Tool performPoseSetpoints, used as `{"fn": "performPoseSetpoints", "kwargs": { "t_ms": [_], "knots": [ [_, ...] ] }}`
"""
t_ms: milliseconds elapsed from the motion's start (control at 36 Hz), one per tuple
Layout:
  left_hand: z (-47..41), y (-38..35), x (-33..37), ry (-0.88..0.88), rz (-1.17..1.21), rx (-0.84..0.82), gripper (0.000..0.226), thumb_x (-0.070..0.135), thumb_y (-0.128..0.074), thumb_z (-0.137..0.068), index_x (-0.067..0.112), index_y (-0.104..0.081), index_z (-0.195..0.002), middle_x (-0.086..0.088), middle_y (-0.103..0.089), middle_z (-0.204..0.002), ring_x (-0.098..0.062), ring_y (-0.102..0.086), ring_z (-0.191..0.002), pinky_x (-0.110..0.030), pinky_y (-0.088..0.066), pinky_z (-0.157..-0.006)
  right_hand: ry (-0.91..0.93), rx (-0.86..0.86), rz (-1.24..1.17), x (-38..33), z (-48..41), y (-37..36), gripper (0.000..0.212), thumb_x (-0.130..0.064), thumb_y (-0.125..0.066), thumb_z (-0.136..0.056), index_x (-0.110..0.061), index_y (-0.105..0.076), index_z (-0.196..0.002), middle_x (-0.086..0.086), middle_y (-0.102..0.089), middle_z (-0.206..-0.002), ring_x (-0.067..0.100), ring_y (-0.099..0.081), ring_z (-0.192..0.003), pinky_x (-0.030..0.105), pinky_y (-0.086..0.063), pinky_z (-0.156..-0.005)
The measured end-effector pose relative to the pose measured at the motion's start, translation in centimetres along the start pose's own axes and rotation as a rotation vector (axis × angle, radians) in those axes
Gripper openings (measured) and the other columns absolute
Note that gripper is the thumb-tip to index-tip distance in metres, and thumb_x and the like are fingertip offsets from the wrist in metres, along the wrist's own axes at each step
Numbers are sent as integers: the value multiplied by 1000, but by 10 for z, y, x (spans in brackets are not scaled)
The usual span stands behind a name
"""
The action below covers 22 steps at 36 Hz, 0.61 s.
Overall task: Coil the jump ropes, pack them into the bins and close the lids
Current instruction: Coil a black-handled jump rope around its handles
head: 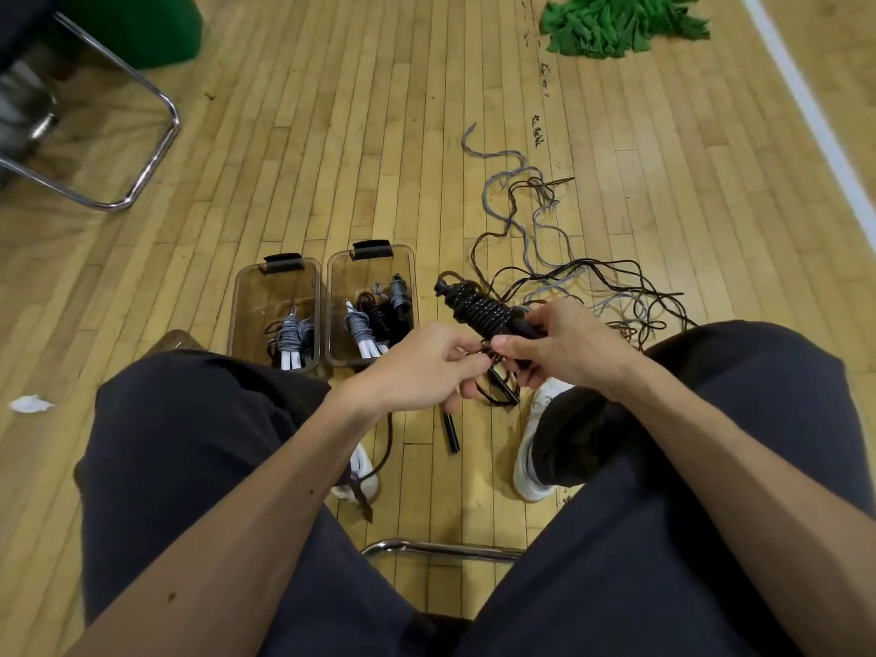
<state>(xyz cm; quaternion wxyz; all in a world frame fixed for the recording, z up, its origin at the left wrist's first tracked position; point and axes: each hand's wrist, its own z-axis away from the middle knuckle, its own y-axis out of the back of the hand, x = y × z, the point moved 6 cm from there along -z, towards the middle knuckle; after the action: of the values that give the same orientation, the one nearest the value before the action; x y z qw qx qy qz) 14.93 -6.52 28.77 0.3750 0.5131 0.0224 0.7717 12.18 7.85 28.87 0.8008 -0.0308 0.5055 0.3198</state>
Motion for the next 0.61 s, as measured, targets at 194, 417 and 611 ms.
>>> {"fn": "performPoseSetpoints", "kwargs": {
  "t_ms": [194,417,611],
  "knots": [
    [2,5,10,-123,-290,109,26,32,-56,-101,17,-71,-115,10,-66,-79,-3,-62,-72,-28,-51,-71,-74,51,54,4,-3,2,24,-25,-73,-92,-2,-69,-90,2,-69,-62,14,-68,-56,27,-60,-63],
    [8,9,19,-394,-633,212,26,34,-59,-100,17,-70,-116,2,-69,-95,-17,-63,-89,-43,-52,-79,-108,28,93,6,-3,2,28,-27,-76,-88,0,-70,-90,2,-71,-65,15,-70,-56,28,-61,-63],
    [17,14,34,-634,-678,352,41,41,-52,-91,8,-75,-93,-3,-69,-83,-21,-65,-76,-42,-57,-63,-159,-160,97,4,2,0,28,-23,-78,-85,4,-70,-87,9,-70,-67,16,-64,-51,24,-58,-55]
  ]
}}
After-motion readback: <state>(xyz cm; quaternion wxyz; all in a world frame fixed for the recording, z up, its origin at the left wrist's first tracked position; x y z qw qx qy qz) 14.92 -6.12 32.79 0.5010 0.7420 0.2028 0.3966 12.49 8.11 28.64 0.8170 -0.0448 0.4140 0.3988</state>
